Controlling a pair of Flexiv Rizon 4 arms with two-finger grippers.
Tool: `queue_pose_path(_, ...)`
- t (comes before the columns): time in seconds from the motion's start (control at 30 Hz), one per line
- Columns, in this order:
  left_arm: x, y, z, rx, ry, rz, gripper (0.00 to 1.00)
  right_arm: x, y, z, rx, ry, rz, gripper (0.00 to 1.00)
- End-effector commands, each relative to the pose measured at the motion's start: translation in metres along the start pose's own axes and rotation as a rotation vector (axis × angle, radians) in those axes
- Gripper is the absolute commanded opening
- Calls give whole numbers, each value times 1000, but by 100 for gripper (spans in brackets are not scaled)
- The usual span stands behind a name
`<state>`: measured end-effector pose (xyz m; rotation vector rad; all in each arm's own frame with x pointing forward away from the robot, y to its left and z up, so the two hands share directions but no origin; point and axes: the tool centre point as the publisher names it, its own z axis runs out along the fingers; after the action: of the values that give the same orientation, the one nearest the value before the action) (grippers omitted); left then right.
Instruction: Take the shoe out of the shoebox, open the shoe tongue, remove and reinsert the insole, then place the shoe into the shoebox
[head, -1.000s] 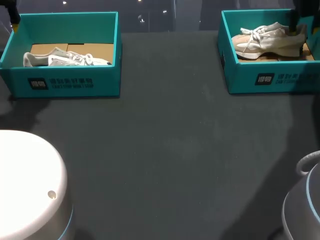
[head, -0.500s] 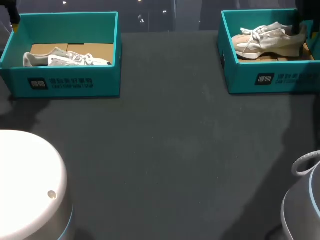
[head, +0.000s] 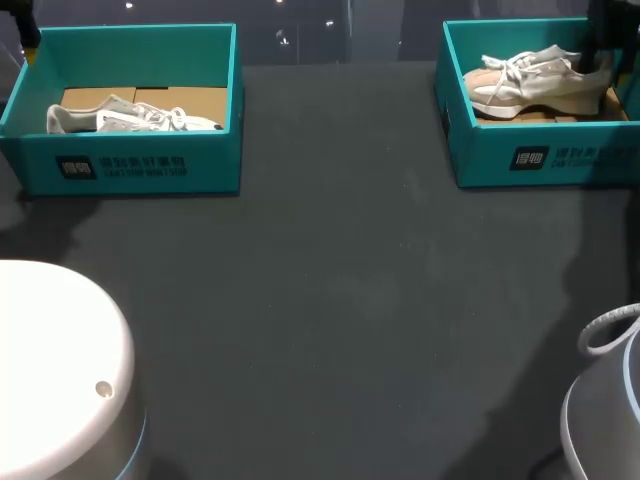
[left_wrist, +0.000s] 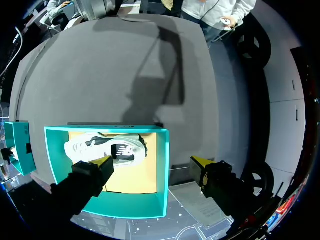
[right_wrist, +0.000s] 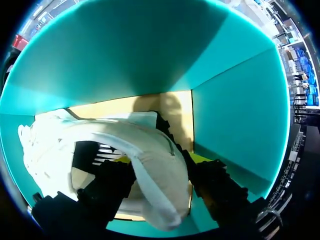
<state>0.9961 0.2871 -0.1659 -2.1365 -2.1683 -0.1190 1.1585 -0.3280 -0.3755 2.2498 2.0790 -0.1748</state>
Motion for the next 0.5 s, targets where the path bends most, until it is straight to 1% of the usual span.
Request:
queue_pose_path(0.03,0,-1,0,-1,1,0,100,0,4,5,8,5,-1,47)
queue_pose_path(0.07,0,-1,0,-1,1,0,100,1,4,6,8,6,-1,38)
queue_pose_path(0.13,0,-1,0,-1,1,0,100,1,4,6,9,7,0,4)
queue_pose_path(0.17,0,-1,0,-1,1,0,100,1,3,5,10,7,1,0)
queue_pose_path(0.5,0,-1,0,-1,1,0,100,-5,-1,-8,-1,-16,14,0)
